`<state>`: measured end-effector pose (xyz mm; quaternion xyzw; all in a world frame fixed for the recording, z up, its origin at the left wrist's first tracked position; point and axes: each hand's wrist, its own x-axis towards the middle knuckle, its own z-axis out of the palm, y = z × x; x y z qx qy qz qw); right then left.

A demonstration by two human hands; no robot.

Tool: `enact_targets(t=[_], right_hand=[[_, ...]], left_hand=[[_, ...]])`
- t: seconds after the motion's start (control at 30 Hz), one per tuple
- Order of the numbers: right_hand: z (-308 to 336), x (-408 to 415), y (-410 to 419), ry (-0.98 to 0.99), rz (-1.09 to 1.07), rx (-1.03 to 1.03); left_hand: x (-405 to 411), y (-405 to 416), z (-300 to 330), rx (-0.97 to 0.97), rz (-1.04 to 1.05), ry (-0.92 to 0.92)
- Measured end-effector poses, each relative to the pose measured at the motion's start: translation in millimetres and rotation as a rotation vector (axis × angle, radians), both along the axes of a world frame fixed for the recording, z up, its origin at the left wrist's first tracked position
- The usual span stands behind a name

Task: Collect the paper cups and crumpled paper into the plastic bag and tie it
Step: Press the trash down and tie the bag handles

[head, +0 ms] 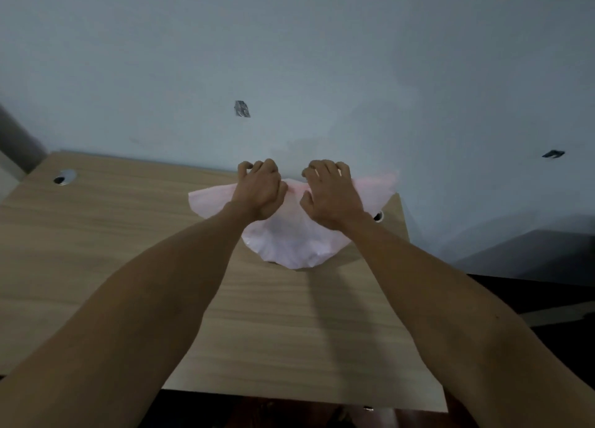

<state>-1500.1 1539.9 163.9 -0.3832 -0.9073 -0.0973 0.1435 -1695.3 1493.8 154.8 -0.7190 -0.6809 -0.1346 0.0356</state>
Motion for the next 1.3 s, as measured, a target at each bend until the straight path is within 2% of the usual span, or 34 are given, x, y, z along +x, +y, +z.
enact_targets(t=[0.07,0.13,0.17,0.27,0.33,0.47,0.53,0.57,0.63,0.7,0.77,0.83,0.9,0.93,1.0,1.07,1.13,1.2,1.3], right_hand=[[-14.6,6.6,-7.7,-0.046,0.043,0.131],[-24.6,9.5,-13.3,-0.057,0.009,0.134],[-25.3,9.6,-13.9,-0.051,-0.039,0.095],[-13.7,4.9,-7.3,-0.072,-0.140,-0.085],[-4.3,1.5,1.8,-0.071,-0.162,-0.260],[5.8,-2.9,16.0,0.006,-0.170,-0.637],[7.8,-2.5,15.9,0.001,-0.165,-0.704],[7.0,-0.3,16.6,-0.050,-0.134,-0.624],[-1.2,6.6,15.4,-0.181,-0.049,-0.273],[-14.9,10.4,5.2,-0.190,-0.015,-0.037],[-28.9,11.0,-10.9,-0.087,-0.030,0.040],[-42.2,13.1,-19.2,-0.038,-0.089,0.029],[-44.5,13.0,-18.0,-0.017,-0.141,-0.047],[-42.7,10.9,-13.7,-0.004,-0.157,-0.115],[-37.1,4.2,-3.3,0.004,-0.181,-0.272],[-33.3,-2.8,6.9,0.100,-0.196,-0.417],[-32.9,-7.2,16.6,0.221,-0.233,-0.583],[-34.4,-9.8,23.6,0.290,-0.237,-0.732],[-36.6,-1.7,27.2,0.296,-0.203,-0.830]], left_hand=[[0.1,9.8,4.6,-0.093,0.030,-0.098],[3.6,14.1,10.3,-0.154,0.056,-0.162],[5.8,14.3,11.9,-0.141,0.044,-0.127],[9.6,3.5,10.1,0.110,-0.108,0.148],[12.9,-6.5,3.3,0.200,-0.171,0.243],[22.8,-25.6,-28.4,0.165,-0.087,0.285],[24.8,-28.1,-35.2,0.131,0.000,0.224],[26.6,-26.3,-34.4,0.114,0.042,0.171],[30.9,-15.9,-30.4,0.042,0.124,0.064],[33.2,-1.8,-26.1,-0.045,0.191,-0.080],[32.1,9.5,-21.8,-0.099,0.240,-0.252],[30.0,15.4,-18.8,-0.163,0.269,-0.397],[28.6,14.6,-16.4,-0.199,0.268,-0.438],[27.5,10.9,-16.2,-0.172,0.245,-0.374],[22.0,-0.5,-19.9,0.000,0.139,-0.101],[20.6,-14.1,-28.1,0.149,-0.017,0.078],[26.7,-24.3,-44.4,0.148,-0.094,0.094],[35.3,-27.8,-59.0,0.115,-0.025,0.055],[38.7,-19.9,-65.3,0.108,-0.013,0.014]])
